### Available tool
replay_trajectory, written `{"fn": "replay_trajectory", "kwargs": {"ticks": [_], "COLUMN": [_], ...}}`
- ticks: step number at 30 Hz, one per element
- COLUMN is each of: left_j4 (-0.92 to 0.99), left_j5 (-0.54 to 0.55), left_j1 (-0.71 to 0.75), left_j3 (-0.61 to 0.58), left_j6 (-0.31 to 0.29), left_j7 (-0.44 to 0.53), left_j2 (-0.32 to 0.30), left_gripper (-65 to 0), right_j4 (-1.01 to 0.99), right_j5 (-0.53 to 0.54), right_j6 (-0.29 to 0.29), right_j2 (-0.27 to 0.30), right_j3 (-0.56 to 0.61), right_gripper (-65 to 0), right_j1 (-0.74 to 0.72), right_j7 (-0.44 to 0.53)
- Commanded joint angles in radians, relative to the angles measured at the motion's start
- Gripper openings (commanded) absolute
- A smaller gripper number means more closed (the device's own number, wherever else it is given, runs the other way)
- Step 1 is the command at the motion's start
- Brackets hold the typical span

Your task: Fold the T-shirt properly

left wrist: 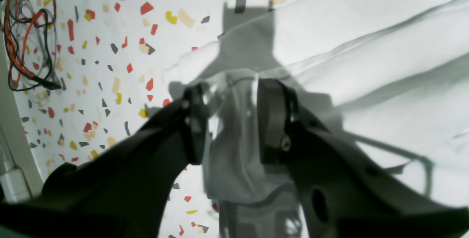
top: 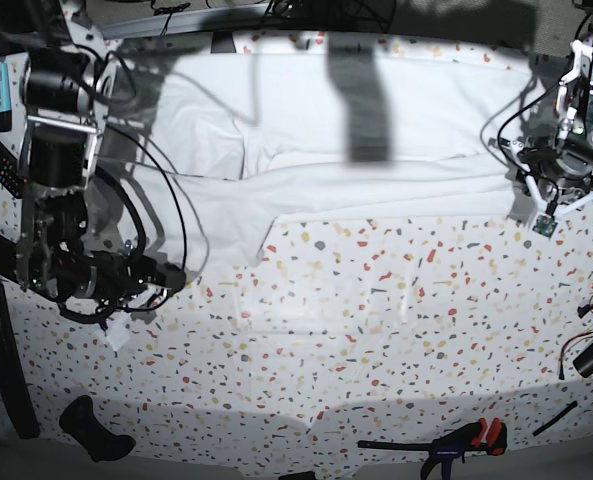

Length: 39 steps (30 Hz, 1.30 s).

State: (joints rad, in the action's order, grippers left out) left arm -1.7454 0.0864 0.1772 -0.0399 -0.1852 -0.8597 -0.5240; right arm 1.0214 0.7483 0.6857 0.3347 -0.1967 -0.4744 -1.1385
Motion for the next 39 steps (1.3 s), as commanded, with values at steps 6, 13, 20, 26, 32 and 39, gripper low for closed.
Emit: {"fn": "replay_trajectory", "kwargs": {"ticks": [6,13,20,26,32,39], "left_j4": [-0.014,-0.014,-0.014,-0.014,-0.014,-0.014], "left_j5": [-0.008,-0.008,-0.008,-0.007,-0.007,-0.008], "left_j1": [-0.011,-0.011,-0.011,-0.011,-0.011,-0.011], "left_j3": [0.007,0.007,0.007,0.007,0.007,0.007], "left_j6": [0.011,0.011,0.011,0.011,0.011,0.010], "left_j7": [0.016,0.016,0.016,0.017,0.020,0.019], "left_j2": [-0.016,-0.016,-0.016,-0.016,-0.016,-0.017], "left_gripper": [-43.0,-43.0,-43.0,-43.0,-43.0,-43.1], "right_j4": [0.401,1.030,1.305,1.310,1.310,1.308], "right_j5": [0.060,0.078,-0.060,-0.227,-0.409,-0.454], "right_j6": [0.012,0.012,0.012,0.012,0.012,0.012], "right_j2": [0.012,0.012,0.012,0.060,0.156,0.161], "right_j3": [-0.004,-0.006,-0.006,-0.006,-0.006,-0.006], "right_gripper": [-65.0,-65.0,-65.0,-65.0,-65.0,-65.0], "right_j1": [0.192,0.544,0.877,1.096,1.176,1.175], "right_j7": [0.007,0.007,0.006,0.006,0.008,0.051]}}
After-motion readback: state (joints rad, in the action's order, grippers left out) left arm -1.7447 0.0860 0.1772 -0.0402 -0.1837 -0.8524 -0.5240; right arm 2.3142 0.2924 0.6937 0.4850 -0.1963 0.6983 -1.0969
